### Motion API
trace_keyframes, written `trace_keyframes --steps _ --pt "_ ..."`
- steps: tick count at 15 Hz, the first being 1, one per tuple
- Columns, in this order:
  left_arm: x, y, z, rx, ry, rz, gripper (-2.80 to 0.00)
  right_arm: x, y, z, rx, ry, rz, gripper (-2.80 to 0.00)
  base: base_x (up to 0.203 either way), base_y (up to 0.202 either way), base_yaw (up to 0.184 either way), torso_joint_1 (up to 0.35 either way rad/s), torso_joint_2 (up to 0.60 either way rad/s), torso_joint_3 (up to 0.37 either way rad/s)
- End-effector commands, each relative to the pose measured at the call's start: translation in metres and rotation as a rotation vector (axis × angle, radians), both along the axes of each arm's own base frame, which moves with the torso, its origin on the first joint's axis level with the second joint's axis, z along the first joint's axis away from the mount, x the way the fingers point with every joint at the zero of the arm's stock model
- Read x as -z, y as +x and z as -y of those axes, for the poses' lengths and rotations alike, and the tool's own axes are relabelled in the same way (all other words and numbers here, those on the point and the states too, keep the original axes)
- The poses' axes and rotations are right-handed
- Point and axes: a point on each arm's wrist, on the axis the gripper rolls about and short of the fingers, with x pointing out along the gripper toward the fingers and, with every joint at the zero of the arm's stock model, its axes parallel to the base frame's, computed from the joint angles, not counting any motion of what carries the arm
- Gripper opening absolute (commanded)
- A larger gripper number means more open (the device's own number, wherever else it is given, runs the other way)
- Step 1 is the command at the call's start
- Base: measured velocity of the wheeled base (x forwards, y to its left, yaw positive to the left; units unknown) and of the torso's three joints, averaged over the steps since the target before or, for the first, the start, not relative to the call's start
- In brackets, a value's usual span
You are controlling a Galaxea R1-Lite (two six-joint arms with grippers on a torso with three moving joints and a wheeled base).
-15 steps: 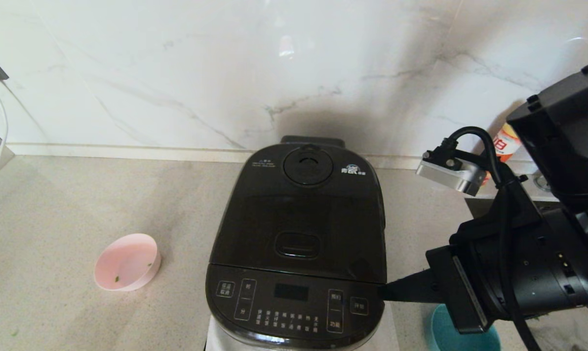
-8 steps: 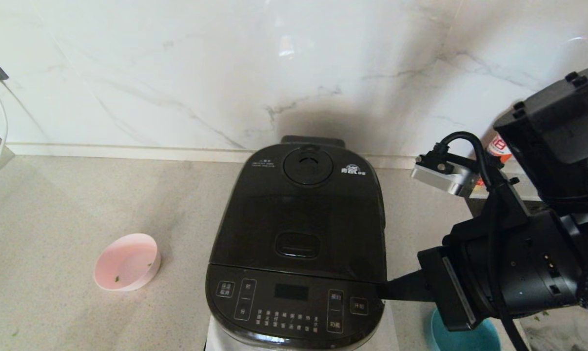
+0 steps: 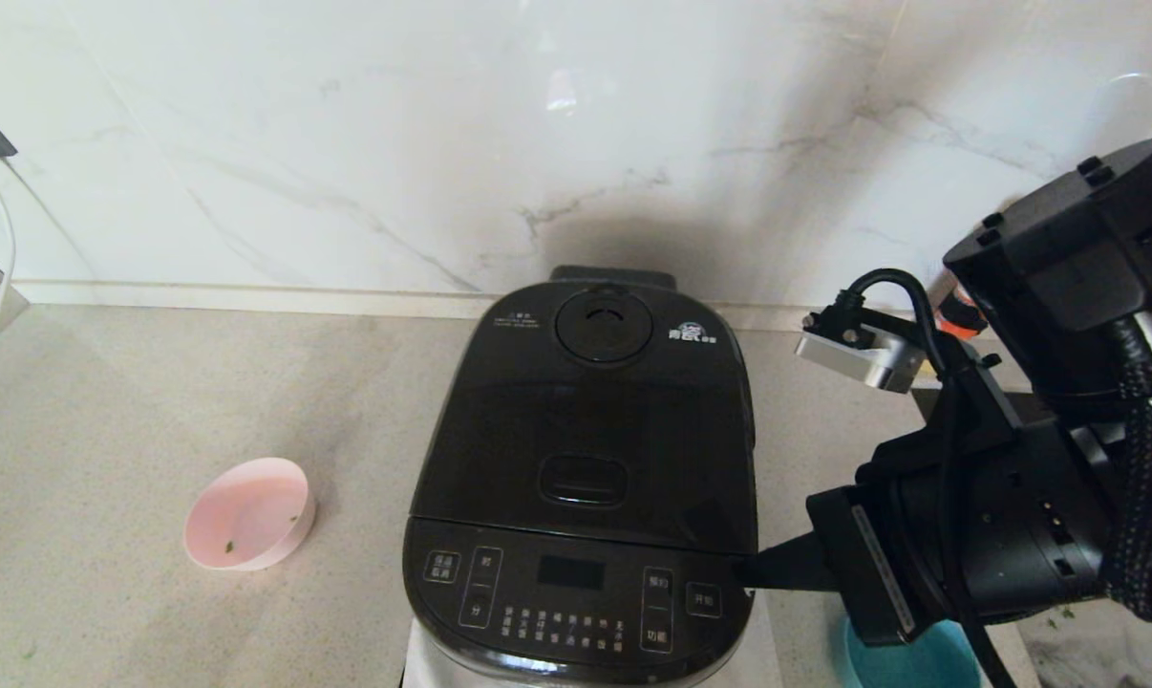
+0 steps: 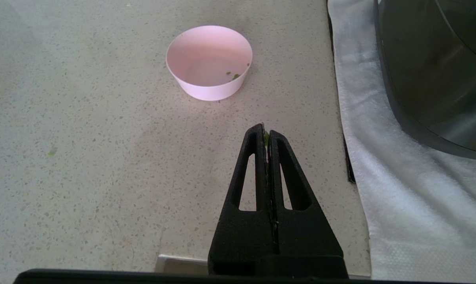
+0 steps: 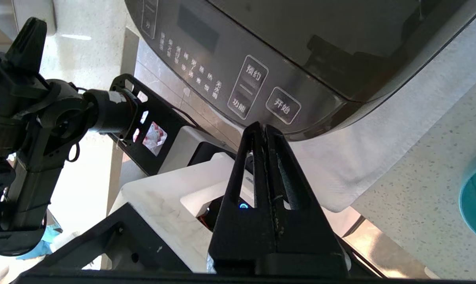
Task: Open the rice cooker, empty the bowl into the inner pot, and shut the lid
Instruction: Press the start button
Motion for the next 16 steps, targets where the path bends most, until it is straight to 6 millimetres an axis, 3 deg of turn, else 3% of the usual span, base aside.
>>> trace_keyframes --steps 1,16 --pt "0.000 0.000 0.000 -0.001 0.000 0.000 -2.80 0.002 0.001 0.000 0.006 -0.005 -0.008 -2.80 0.000 0.000 0.000 0.000 0.00 0.000" --pt "0.000 0.000 0.000 -0.001 0.000 -0.001 -2.80 0.014 0.016 -0.012 0.017 -0.016 -0.019 -2.80 0.000 0.000 0.000 0.000 0.00 0.000"
